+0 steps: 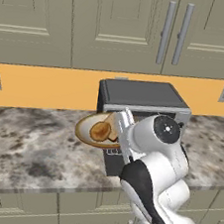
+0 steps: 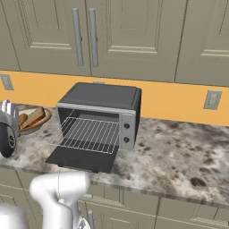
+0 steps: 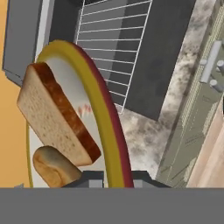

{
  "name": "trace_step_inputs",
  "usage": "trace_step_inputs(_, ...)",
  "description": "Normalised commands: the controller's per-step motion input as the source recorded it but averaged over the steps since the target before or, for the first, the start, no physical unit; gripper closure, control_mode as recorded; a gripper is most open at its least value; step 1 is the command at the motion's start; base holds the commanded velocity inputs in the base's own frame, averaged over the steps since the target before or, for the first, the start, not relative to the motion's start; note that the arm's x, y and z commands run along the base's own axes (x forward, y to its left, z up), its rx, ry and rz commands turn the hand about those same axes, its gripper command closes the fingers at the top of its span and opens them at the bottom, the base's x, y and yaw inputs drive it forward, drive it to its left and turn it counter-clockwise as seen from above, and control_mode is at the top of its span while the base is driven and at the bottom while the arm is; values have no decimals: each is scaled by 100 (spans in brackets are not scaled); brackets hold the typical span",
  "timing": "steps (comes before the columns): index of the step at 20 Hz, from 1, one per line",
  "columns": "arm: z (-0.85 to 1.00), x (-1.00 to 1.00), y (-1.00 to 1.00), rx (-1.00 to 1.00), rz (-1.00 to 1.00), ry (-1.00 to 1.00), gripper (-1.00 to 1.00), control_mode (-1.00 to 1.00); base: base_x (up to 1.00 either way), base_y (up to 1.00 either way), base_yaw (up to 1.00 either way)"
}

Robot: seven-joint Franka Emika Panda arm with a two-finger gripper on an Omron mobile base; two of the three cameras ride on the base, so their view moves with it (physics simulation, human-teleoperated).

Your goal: Pick up the heated bread from the toaster oven and place it in the bowl. Then move the bread bowl to the dining counter.

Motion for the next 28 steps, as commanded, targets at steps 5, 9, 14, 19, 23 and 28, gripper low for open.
trace_step_inputs(5, 35, -4, -57, 10, 0, 0, 100, -100, 0, 0, 0)
trace_step_inputs(9, 0, 0, 0, 0, 0, 0, 100, 100, -12, -6, 1)
trace_step_inputs(14, 0, 0, 0, 0, 0, 0, 100, 100, -100, -67, 38)
trace_step_inputs(19, 0, 0, 0, 0, 0, 0, 100, 100, -61, -36, 93)
trace_step_inputs(23, 0, 0, 0, 0, 0, 0, 100, 100, 0, 0, 100)
trace_step_inputs(28, 0, 0, 0, 0, 0, 0, 100, 100, 0, 0, 100)
